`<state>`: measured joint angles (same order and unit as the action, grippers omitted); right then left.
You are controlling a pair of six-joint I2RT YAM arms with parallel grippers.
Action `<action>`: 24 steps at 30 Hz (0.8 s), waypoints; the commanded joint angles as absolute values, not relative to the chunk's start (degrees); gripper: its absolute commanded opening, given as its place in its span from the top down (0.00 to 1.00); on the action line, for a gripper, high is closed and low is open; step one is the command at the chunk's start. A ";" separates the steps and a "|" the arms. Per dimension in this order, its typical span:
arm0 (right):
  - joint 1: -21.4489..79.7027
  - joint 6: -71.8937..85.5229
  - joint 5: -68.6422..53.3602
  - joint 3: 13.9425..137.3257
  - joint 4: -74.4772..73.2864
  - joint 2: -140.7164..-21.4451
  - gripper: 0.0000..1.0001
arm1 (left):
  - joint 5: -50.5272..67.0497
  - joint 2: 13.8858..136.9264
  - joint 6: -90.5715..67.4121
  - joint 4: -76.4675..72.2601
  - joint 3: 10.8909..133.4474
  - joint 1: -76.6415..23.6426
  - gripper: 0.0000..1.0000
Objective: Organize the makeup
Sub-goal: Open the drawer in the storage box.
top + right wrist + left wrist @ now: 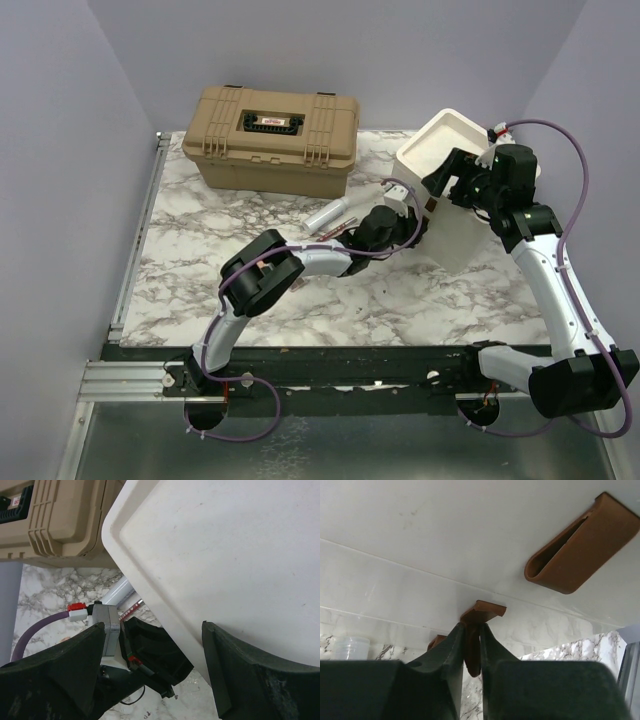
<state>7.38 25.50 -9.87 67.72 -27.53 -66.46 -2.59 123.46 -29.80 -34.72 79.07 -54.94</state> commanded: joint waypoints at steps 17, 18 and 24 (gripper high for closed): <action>8.26 28.03 -14.59 66.14 -31.90 -66.36 0.17 | -2.42 123.09 -30.86 -33.49 80.14 -55.06 0.76; 8.26 28.04 -14.63 66.15 -31.90 -66.36 0.16 | -2.58 123.21 -31.17 -33.49 80.20 -55.02 0.66; 8.21 27.86 -14.71 66.27 -32.07 -66.37 0.16 | -2.40 123.31 -31.70 -33.49 79.81 -55.02 0.42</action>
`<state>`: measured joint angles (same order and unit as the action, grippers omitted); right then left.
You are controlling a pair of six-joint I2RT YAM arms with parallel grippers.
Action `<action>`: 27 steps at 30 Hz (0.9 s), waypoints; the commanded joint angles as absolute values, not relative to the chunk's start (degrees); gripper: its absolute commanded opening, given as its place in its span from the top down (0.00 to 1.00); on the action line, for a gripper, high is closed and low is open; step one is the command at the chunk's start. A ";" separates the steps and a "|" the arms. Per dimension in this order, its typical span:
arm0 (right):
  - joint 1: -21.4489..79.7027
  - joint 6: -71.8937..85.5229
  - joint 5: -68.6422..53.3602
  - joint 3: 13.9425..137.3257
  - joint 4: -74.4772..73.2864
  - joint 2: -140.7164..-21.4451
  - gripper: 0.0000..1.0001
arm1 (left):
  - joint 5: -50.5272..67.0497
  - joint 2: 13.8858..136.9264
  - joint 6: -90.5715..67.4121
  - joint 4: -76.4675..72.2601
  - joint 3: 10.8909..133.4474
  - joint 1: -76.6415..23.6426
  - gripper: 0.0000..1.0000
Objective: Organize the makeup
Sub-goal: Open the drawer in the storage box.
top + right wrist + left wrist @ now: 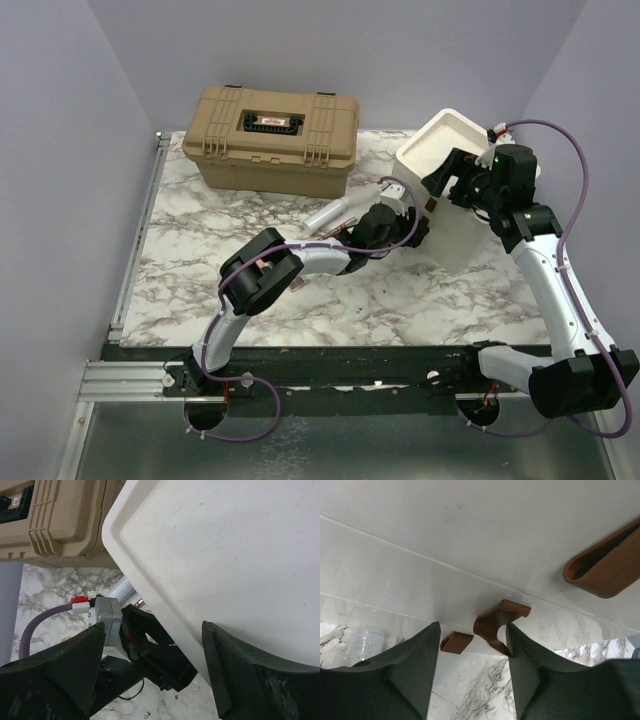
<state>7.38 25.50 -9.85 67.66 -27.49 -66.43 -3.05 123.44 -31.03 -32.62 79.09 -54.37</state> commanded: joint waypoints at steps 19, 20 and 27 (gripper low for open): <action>8.26 27.19 -14.08 66.25 -32.52 -66.58 0.16 | 0.74 123.04 -32.35 -34.71 81.97 -54.50 0.94; 8.26 27.11 -13.80 66.08 -32.48 -66.57 0.16 | 0.91 122.47 -32.39 -34.84 81.53 -54.55 0.96; 8.27 27.10 -12.98 65.87 -32.65 -66.97 0.16 | 2.19 118.88 -31.91 -37.23 78.32 -54.51 1.00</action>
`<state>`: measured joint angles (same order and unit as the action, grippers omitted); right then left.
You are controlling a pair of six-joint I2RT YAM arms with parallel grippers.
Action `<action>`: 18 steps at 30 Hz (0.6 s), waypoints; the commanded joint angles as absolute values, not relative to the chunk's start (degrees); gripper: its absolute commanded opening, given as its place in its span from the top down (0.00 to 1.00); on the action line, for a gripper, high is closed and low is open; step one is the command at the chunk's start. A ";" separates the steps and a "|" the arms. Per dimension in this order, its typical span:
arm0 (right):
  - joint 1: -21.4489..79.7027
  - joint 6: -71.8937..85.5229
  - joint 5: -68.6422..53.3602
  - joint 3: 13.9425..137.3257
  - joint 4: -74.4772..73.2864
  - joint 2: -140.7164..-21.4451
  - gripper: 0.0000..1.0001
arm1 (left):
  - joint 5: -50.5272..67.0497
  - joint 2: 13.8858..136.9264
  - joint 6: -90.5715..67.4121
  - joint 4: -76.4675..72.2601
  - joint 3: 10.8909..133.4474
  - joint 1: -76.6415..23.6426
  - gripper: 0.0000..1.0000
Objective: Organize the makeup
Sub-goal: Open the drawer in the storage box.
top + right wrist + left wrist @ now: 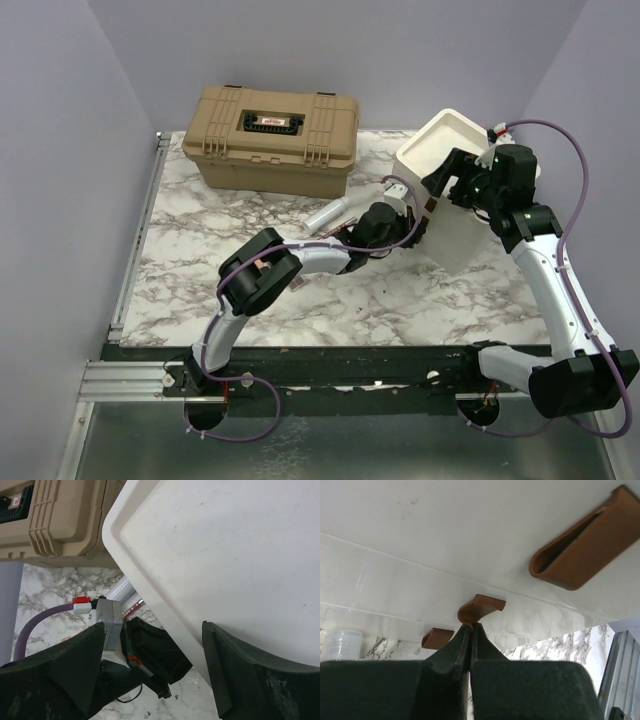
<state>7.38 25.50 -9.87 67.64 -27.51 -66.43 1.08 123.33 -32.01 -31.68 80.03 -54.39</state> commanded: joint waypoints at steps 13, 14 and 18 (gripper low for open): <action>8.24 27.60 -12.75 65.61 -32.72 -66.64 0.16 | 0.40 115.84 -32.55 -41.20 72.72 -54.49 1.00; 8.26 27.60 -12.77 65.65 -32.63 -66.70 0.16 | 0.39 115.80 -33.05 -41.45 72.48 -54.49 1.00; 8.22 27.60 -12.97 65.78 -32.62 -66.71 0.16 | 0.42 117.42 -34.66 -42.54 73.69 -54.41 0.92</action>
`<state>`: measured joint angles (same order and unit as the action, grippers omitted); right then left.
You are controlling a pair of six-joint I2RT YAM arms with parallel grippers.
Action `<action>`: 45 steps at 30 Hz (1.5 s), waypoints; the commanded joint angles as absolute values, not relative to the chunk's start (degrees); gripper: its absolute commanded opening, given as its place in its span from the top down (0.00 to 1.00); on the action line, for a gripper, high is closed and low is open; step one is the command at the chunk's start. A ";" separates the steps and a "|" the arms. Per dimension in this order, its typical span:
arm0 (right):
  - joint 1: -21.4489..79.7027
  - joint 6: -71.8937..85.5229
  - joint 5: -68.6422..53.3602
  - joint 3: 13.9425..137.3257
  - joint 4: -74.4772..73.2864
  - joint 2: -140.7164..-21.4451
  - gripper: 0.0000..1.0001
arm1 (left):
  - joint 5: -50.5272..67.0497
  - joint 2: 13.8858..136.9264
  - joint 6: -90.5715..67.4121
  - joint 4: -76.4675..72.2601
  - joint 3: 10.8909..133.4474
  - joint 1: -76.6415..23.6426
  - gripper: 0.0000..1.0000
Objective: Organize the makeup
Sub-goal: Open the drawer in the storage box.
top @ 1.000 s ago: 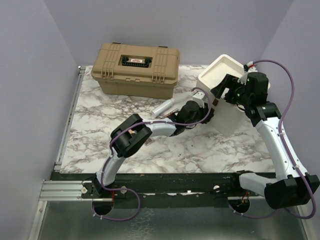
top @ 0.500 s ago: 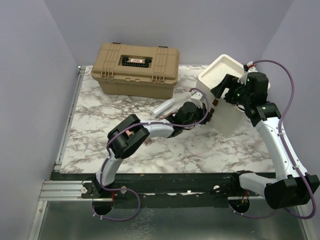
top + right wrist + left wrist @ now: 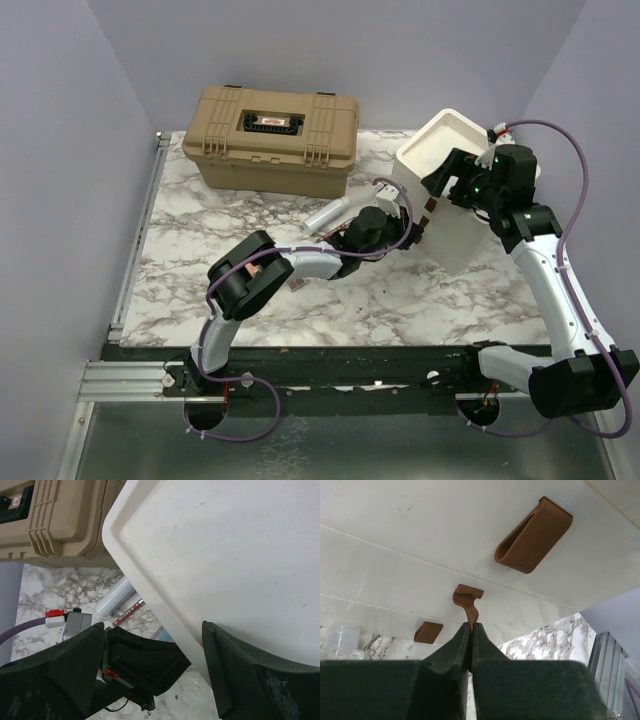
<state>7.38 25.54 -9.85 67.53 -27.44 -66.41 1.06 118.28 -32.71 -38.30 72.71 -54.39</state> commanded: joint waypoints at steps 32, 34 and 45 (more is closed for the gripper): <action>8.26 28.43 -11.74 66.96 -33.34 -68.78 0.14 | 0.44 115.61 -41.44 -45.06 67.05 -51.98 1.00; 8.23 28.10 -10.89 67.50 -33.92 -69.41 0.14 | 0.43 115.09 -41.18 -44.55 66.67 -51.95 1.00; 8.26 27.34 -8.91 67.59 -34.53 -69.58 0.13 | 0.79 114.08 -41.47 -44.13 64.58 -52.15 1.00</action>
<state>7.81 28.01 -10.33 68.40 -26.65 -67.99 1.45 116.25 -42.52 -44.93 66.67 -52.14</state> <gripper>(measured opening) 0.868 0.011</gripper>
